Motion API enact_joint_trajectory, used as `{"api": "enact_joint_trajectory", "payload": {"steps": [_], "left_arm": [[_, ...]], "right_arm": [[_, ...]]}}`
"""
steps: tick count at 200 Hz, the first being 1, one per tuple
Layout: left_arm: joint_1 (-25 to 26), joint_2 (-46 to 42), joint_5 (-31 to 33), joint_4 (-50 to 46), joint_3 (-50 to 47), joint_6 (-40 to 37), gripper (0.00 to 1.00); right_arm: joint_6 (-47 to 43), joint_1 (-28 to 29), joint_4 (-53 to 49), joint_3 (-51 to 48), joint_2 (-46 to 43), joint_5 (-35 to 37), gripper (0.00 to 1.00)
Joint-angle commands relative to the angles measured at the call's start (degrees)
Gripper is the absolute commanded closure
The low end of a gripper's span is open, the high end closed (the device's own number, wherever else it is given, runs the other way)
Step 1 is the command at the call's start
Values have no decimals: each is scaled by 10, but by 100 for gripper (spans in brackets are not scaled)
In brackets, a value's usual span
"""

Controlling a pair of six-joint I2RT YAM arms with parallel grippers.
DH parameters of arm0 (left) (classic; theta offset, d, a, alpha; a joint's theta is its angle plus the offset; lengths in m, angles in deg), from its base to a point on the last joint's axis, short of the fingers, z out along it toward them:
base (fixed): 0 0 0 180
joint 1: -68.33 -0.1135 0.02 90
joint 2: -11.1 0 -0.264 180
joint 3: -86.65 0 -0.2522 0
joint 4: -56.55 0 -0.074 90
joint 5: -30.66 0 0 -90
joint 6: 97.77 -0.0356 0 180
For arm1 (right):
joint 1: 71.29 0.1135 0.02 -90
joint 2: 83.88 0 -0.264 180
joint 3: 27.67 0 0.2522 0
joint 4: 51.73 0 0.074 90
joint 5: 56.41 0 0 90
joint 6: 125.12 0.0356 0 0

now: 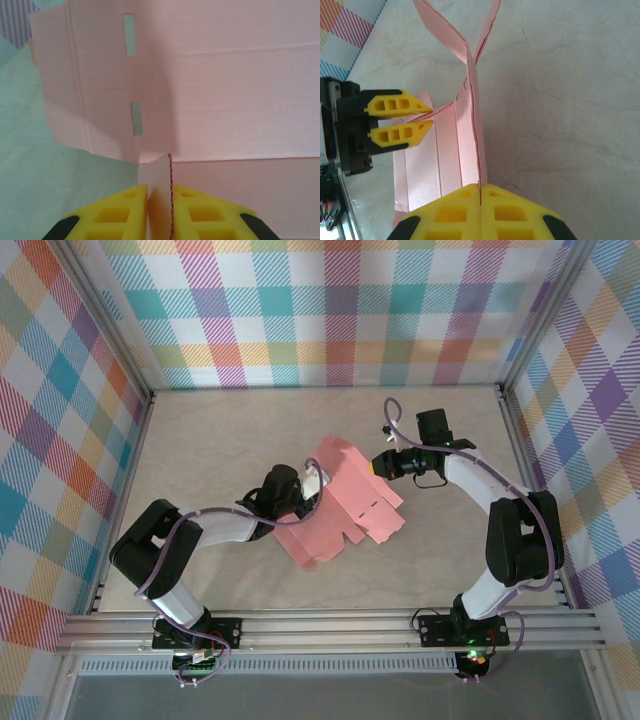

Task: Fold the paper box

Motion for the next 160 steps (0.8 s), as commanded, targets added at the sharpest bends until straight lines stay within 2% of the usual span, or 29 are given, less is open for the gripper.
{"api": "enact_joint_trajectory", "payload": {"steps": [1, 20, 39, 67, 113, 128, 160], "left_arm": [[44, 10, 123, 68, -5, -91, 82], [76, 45, 194, 103, 0, -146, 84], [99, 84, 236, 136, 8, -191, 84], [113, 123, 256, 141, 28, -218, 83], [109, 88, 210, 138, 19, -153, 82], [94, 58, 172, 110, 19, -102, 77], [41, -4, 81, 61, 21, 27, 56]], "right_arm": [[10, -2, 11, 17, 7, -27, 100], [14, -2, 15, 17, 8, -28, 100], [16, -2, 17, 16, 9, -29, 100], [15, -2, 14, 15, 6, -24, 100], [10, -2, 11, 13, 1, -17, 100], [12, -2, 11, 12, 1, -15, 100], [14, -3, 13, 12, 0, -15, 100]]}}
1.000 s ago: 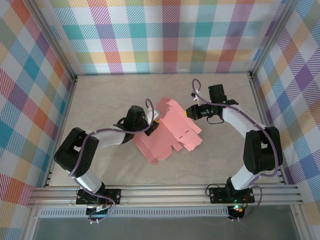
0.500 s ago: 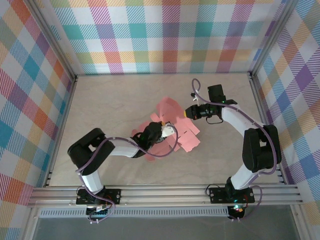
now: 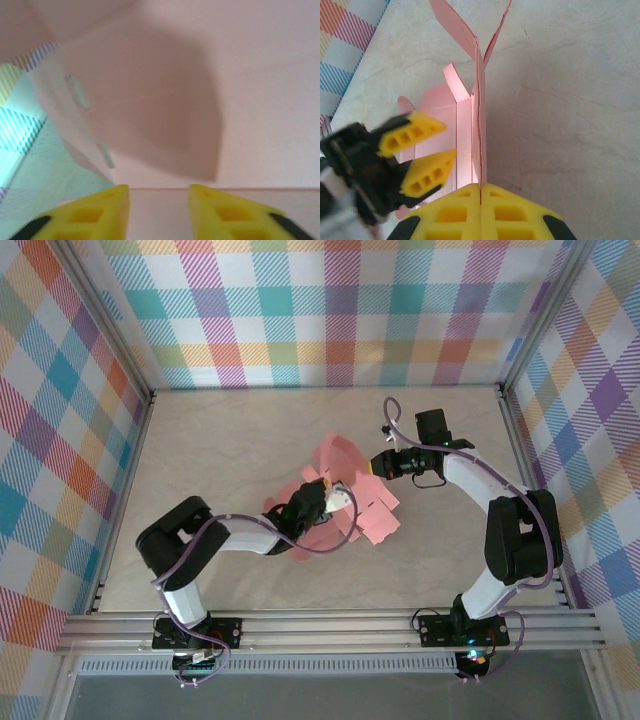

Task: Fold the paper box

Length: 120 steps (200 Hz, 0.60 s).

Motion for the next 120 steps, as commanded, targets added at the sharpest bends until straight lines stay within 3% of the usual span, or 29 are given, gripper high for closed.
{"api": "enact_joint_trajectory", "payload": {"steps": [1, 52, 76, 120], "left_arm": [[-43, -60, -82, -27, 8, 124, 55], [-163, -119, -252, -49, 12, 314, 38], [-204, -104, -263, -91, 40, 372, 38], [-254, -25, -279, -200, 119, 410, 41]], "right_arm": [[1, -3, 5, 12, -5, -12, 100], [1, -3, 6, 8, -6, -15, 100], [2, -3, 7, 8, -7, -18, 100], [1, -3, 5, 6, -16, -27, 100]]}}
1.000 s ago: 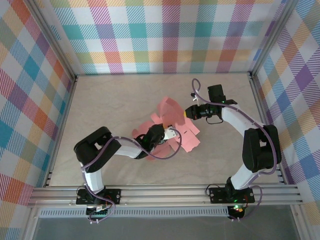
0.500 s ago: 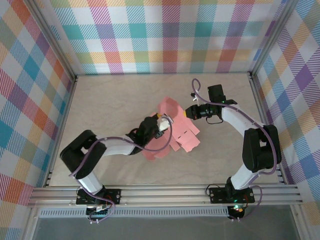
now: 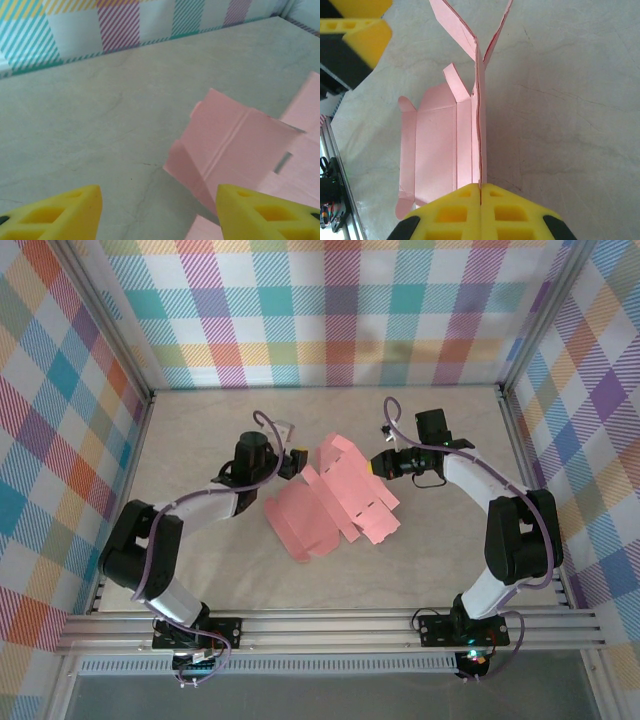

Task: Fold the paper box

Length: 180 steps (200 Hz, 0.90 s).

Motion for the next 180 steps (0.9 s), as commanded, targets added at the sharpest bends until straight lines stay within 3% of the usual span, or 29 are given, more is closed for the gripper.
{"api": "enact_joint_trajectory", "payload": {"steps": [1, 47, 98, 180], "left_arm": [[-25, 41, -38, -75, 36, 49, 41], [-35, 124, -49, -211, 133, 17, 48], [-22, 134, -125, -244, 146, -18, 52], [18, 112, -127, -236, 100, -22, 52]], "right_arm": [[1, -3, 5, 6, -16, -26, 100], [0, -3, 1, 6, -18, -32, 100], [0, -3, 3, 7, -18, -27, 100], [7, -3, 12, 9, -13, -35, 100]]}}
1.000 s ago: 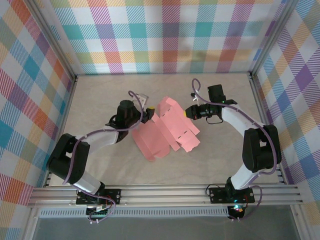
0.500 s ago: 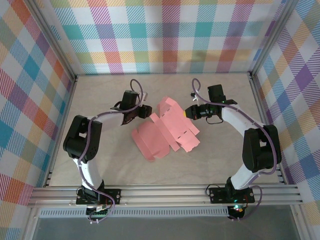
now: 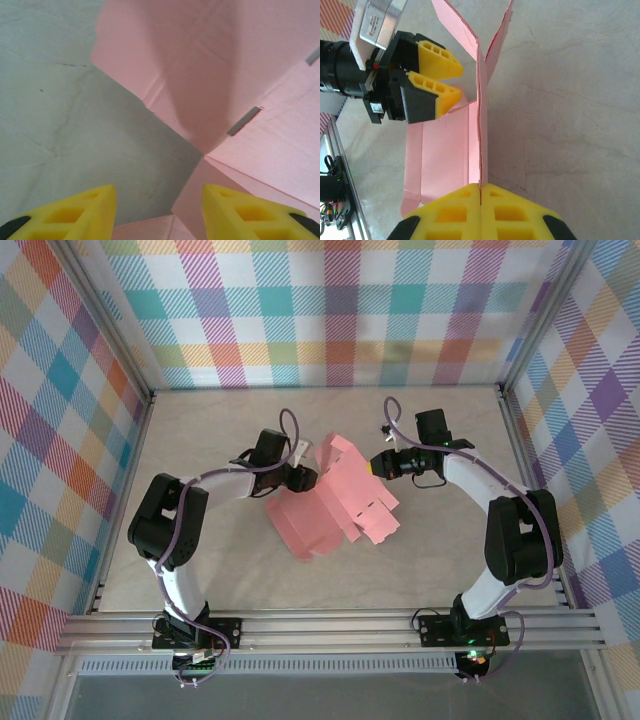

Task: Fold the paper box

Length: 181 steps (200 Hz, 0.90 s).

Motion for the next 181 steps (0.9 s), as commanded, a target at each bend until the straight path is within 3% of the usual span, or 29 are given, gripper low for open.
{"api": "enact_joint_trajectory", "payload": {"steps": [1, 51, 181], "left_arm": [[6, -9, -3, -9, -9, -4, 52], [26, 26, 5, -2, 9, 12, 69], [57, 58, 57, 27, 28, 39, 67]], "right_arm": [[6, -3, 12, 9, -13, -26, 100], [10, -3, 15, 6, -18, -36, 100], [26, -2, 38, -2, -20, -97, 100]]}}
